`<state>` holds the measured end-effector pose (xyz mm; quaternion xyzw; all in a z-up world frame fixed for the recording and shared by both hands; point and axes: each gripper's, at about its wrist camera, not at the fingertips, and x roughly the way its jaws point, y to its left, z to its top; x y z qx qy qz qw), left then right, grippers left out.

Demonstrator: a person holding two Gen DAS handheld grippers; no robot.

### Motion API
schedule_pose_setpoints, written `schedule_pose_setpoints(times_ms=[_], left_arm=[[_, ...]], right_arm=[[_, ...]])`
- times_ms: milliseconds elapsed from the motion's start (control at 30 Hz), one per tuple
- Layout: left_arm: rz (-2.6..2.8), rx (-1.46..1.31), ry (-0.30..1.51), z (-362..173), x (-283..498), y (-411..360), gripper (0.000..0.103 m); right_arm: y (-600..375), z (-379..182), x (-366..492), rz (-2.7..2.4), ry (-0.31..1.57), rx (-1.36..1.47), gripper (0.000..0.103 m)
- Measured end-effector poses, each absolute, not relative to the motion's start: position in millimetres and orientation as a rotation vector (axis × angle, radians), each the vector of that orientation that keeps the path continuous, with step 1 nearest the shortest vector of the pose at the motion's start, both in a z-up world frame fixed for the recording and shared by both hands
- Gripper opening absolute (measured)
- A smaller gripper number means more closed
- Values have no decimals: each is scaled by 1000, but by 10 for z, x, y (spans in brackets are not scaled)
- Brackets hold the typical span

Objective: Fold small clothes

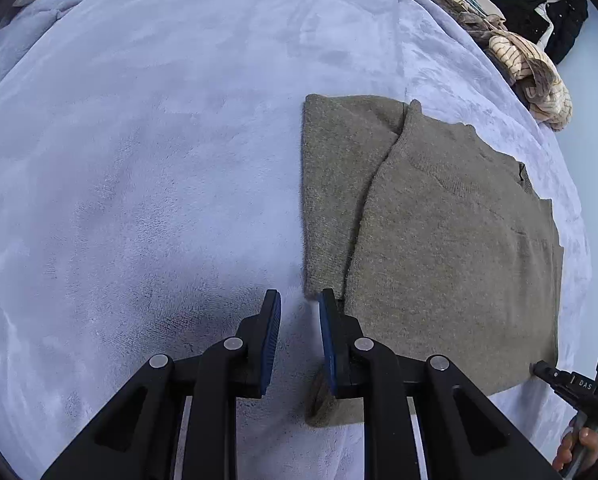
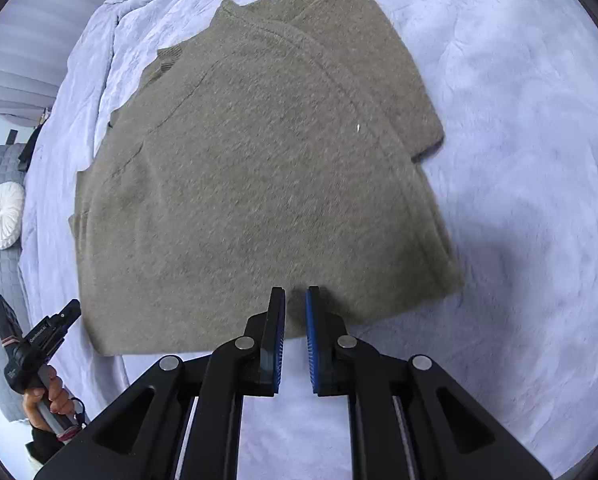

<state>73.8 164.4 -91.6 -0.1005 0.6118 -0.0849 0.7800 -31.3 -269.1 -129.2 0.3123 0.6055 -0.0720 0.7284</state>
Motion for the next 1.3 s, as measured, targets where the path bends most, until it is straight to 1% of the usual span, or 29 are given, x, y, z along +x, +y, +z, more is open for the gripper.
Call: schedule_pose_setpoints(times_ms=[300, 367, 433, 467, 500, 533, 600, 667, 700, 800, 867, 900, 933, 1000, 1067, 1100, 1133, 1300], left_arm=[[-192, -158, 1353, -814, 619, 1431, 21], [-200, -141, 1357, -804, 585, 1379, 21], [-208, -119, 1355, -781, 547, 1329, 23], [-210, -109, 1356, -772, 530, 1305, 44], [-209, -101, 1349, -755, 514, 1289, 75], [-204, -94, 1317, -703, 484, 1282, 81], [-216, -68, 1279, -625, 440, 1248, 82], [-222, -56, 1306, -638, 446, 1211, 85], [-224, -56, 1311, -646, 446, 1206, 85], [-210, -40, 1309, -655, 435, 1185, 85], [-210, -52, 1313, -670, 436, 1191, 86], [-210, -57, 1317, -678, 437, 1195, 102], [-202, -55, 1312, -683, 438, 1201, 103], [-196, -45, 1303, -679, 434, 1193, 103], [-196, -32, 1305, -697, 425, 1177, 103], [-196, -26, 1305, -698, 425, 1169, 103], [-194, -17, 1305, -701, 430, 1160, 103], [-172, -33, 1325, -760, 483, 1187, 103]], right_arm=[[-2341, -1223, -263, -77, 1340, 691, 12], [-2257, -1210, -249, -52, 1341, 695, 14], [-2203, -1208, -246, -38, 1345, 699, 23], [-2173, -1212, -247, -31, 1348, 702, 26], [-2146, -1216, -252, -26, 1350, 704, 31], [-2127, -1214, -252, -22, 1352, 704, 33], [-2073, -1221, -247, -12, 1355, 708, 34], [-2041, -1227, -245, -4, 1356, 711, 38], [-2019, -1229, -250, -3, 1358, 712, 41], [-1990, -1237, -263, 0, 1362, 716, 42], [-1986, -1243, -274, 0, 1362, 728, 46], [-1986, -1246, -278, 0, 1362, 734, 52], [-1983, -1248, -283, 2, 1362, 739, 56], [-1967, -1254, -290, 7, 1363, 746, 60], [-1953, -1257, -291, 14, 1363, 756, 69], [-1946, -1260, -292, 20, 1360, 762, 79], [-1929, -1259, -292, 28, 1352, 768, 83], [-1835, -1283, -271, 61, 1347, 800, 83]])
